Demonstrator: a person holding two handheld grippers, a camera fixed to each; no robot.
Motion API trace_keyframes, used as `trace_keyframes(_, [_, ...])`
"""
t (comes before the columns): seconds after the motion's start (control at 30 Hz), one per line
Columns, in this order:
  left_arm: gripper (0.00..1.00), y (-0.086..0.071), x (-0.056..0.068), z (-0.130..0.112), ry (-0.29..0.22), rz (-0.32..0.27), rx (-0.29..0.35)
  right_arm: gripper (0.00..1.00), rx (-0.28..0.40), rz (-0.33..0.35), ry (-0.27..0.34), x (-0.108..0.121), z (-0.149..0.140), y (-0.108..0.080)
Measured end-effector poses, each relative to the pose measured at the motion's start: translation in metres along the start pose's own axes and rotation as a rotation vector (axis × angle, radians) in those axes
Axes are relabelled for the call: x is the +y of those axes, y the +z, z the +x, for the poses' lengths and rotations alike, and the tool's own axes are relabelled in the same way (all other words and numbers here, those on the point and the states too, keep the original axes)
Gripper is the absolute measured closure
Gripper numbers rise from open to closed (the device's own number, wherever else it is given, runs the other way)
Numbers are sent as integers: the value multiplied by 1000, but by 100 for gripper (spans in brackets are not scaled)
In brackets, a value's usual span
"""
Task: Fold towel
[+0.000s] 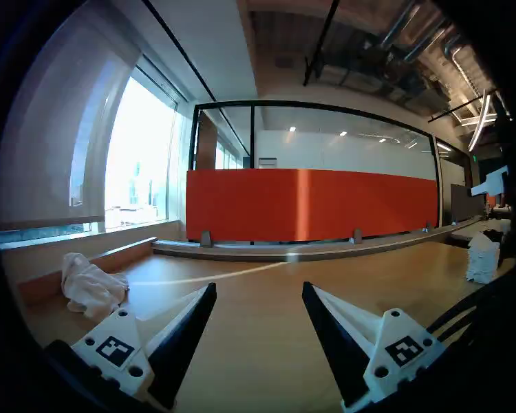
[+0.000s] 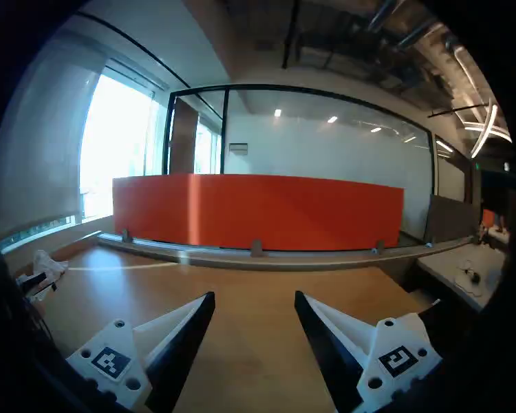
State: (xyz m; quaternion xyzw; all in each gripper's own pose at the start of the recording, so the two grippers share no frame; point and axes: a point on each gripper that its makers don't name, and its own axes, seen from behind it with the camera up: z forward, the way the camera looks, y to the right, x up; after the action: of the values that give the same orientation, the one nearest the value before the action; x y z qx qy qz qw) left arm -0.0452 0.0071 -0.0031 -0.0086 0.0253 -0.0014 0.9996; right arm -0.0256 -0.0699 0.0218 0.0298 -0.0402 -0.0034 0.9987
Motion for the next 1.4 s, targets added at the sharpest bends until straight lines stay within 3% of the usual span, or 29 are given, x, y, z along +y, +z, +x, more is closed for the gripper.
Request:
trace_keyframes(0.67, [8, 0, 0, -17, 17, 4, -2, 11, -18, 4, -13, 2, -18, 1])
trace_keyframes(1.4, [8, 5, -5, -23, 16, 17, -19, 10, -7, 18, -15, 2, -14, 4])
